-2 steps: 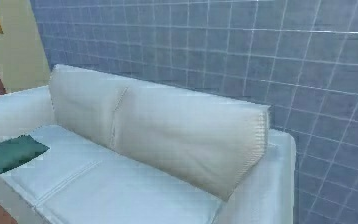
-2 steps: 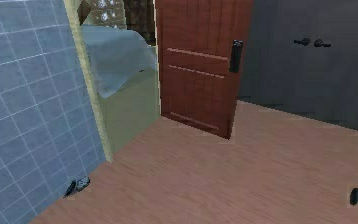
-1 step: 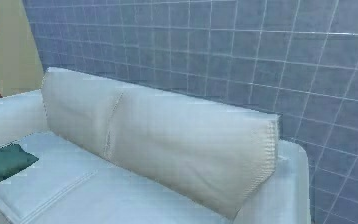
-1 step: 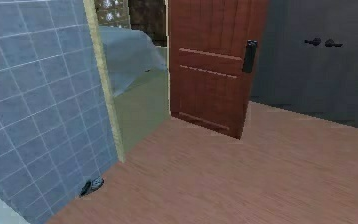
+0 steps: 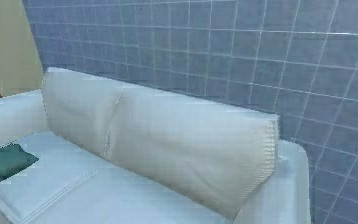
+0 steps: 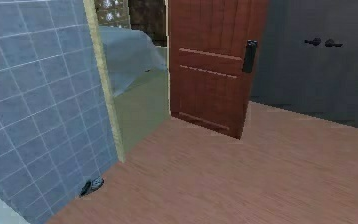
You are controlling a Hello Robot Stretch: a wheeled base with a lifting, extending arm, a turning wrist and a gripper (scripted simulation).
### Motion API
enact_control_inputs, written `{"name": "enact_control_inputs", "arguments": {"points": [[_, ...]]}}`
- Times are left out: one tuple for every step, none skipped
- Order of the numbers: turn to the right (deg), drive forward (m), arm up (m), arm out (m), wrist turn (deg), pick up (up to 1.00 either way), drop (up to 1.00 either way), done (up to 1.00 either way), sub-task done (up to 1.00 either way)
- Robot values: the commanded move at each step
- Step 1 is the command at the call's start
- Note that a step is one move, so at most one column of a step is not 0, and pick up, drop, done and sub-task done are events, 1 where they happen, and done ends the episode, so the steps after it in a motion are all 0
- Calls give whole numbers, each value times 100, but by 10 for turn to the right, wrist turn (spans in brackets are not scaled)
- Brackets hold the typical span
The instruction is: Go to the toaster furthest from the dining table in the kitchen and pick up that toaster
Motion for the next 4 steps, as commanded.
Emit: {"name": "enact_control_inputs", "arguments": {"points": [[180, 0, 0, 0, 0, 0, 0, 0, 0], [450, 0, 0, 0, 0, 0, 0, 0, 0], [-450, 0, 0, 0, 0, 0, 0, 0, 0], [450, 0, 0, 0, 0, 0, 0, 0, 0]]}}
